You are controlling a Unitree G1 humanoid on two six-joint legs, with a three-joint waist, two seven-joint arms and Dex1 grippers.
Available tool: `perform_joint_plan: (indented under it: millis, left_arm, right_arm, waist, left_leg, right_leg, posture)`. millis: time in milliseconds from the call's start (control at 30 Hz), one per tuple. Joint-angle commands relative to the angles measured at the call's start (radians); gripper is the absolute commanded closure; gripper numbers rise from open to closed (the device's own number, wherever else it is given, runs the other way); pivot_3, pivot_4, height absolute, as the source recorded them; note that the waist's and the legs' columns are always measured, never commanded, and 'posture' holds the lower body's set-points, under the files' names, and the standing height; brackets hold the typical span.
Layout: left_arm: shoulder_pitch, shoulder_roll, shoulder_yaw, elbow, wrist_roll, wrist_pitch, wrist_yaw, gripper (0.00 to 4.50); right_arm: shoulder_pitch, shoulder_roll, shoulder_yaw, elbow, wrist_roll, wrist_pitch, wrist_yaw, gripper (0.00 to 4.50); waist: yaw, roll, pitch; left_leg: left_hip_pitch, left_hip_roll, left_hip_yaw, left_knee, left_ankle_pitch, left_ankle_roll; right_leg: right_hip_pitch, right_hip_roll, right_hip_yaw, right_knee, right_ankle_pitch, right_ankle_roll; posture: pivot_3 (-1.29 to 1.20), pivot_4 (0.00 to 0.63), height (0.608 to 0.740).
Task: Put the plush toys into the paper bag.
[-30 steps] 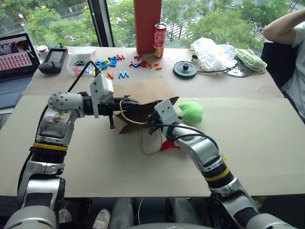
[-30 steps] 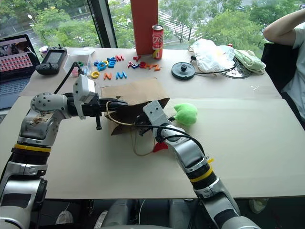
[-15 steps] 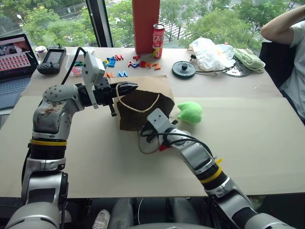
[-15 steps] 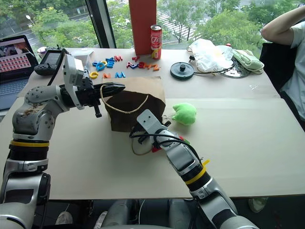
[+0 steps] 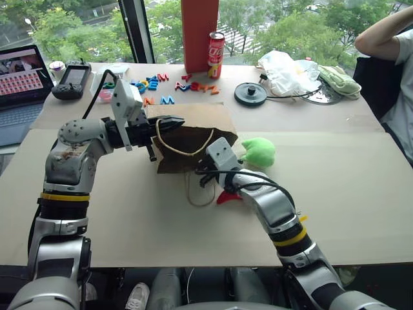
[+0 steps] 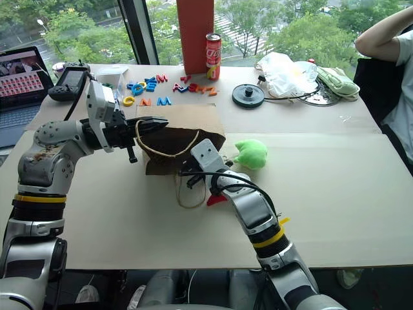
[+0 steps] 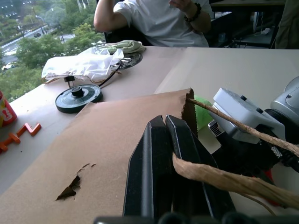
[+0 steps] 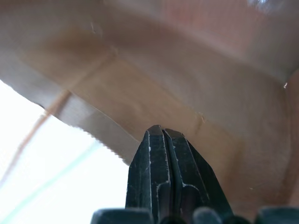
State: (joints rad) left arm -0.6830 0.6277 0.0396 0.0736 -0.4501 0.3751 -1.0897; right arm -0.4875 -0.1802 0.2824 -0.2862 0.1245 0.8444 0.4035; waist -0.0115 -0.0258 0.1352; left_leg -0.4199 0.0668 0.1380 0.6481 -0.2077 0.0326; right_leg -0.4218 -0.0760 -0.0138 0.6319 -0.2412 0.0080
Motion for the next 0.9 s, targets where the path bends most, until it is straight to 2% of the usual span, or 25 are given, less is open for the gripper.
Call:
perform_joint_plan:
  millis: [33, 300, 400, 500, 633, 733, 767, 900]
  left_arm:
    - [-0.008, 0.001, 0.016, -0.019, -0.004, -0.014, 0.007, 4.50]
    - [-0.012, -0.005, 0.017, 0.000, -0.002, -0.015, 0.012, 4.50]
    - [-0.018, -0.009, 0.017, 0.009, -0.003, -0.014, 0.015, 4.50]
    - [-0.020, -0.009, 0.014, 0.014, 0.000, -0.019, 0.013, 4.50]
    - [-0.024, -0.010, 0.014, 0.017, 0.001, -0.021, 0.014, 4.50]
    - [-0.027, -0.012, 0.014, 0.019, 0.003, -0.022, 0.017, 4.50]
    - [-0.028, -0.012, 0.014, 0.020, 0.004, -0.023, 0.018, 4.50]
    - [-0.029, -0.015, 0.012, 0.021, 0.006, -0.023, 0.020, 4.50]
  right_arm:
    - [0.013, -0.019, -0.107, -0.148, 0.104, 0.055, 0.051, 4.46]
    - [-0.014, -0.109, -0.313, -0.190, 0.191, 0.146, 0.035, 4.46]
    - [-0.031, -0.161, -0.394, -0.110, 0.151, 0.157, -0.027, 3.70]
    - [-0.035, -0.183, -0.414, -0.027, 0.122, 0.160, -0.079, 2.63]
    - [-0.034, -0.225, -0.364, 0.046, 0.068, 0.128, -0.099, 1.37]
    - [-0.035, -0.235, -0.328, 0.087, 0.049, 0.136, -0.103, 0.25]
    - [-0.035, -0.237, -0.317, 0.098, 0.044, 0.142, -0.104, 0.06]
    - [-0.057, -0.204, -0.299, 0.168, 0.033, 0.156, -0.131, 0.06]
  waist:
    - [-0.001, 0.000, 0.000]
    - [-0.001, 0.000, 0.000]
    - [-0.001, 0.000, 0.000]
    - [-0.001, 0.000, 0.000]
    - [-0.003, 0.000, 0.000]
    - [-0.005, 0.000, 0.000]
    - [-0.005, 0.000, 0.000]
    - [-0.003, 0.000, 0.000]
  left_leg:
    - [0.000, 0.000, 0.000, 0.000, 0.000, 0.000]
    - [0.000, 0.000, 0.000, 0.000, 0.000, 0.000]
    - [0.000, 0.000, 0.000, 0.000, 0.000, 0.000]
    - [0.000, -0.001, 0.000, 0.000, 0.000, 0.000]
    - [0.000, -0.001, 0.000, -0.001, 0.000, 0.000]
    - [0.000, -0.001, 0.000, -0.001, 0.000, 0.000]
    - [0.000, -0.001, 0.000, -0.001, 0.000, 0.000]
    - [0.000, -0.001, 0.000, -0.001, 0.000, 0.000]
  right_leg:
    - [0.000, 0.000, 0.000, 0.000, 0.000, 0.000]
    - [0.000, 0.000, 0.000, 0.000, 0.000, 0.000]
    - [0.000, 0.000, 0.000, 0.000, 0.000, 0.000]
    - [0.000, 0.000, 0.000, -0.001, 0.000, 0.000]
    - [-0.001, 0.000, 0.001, -0.001, 0.000, 0.000]
    - [-0.001, 0.000, 0.001, -0.001, 0.000, 0.000]
    - [-0.001, 0.000, 0.001, -0.001, 0.000, 0.000]
    - [0.000, 0.000, 0.001, -0.001, 0.000, 0.000]
  posture:
    - [0.00, 0.150, 0.739]
    - [0.00, 0.150, 0.739]
    - [0.00, 0.150, 0.739]
    - [0.00, 0.150, 0.739]
    - [0.00, 0.150, 0.739]
    - [0.00, 0.150, 0.739]
    - [0.00, 0.150, 0.739]
    - [0.00, 0.150, 0.739]
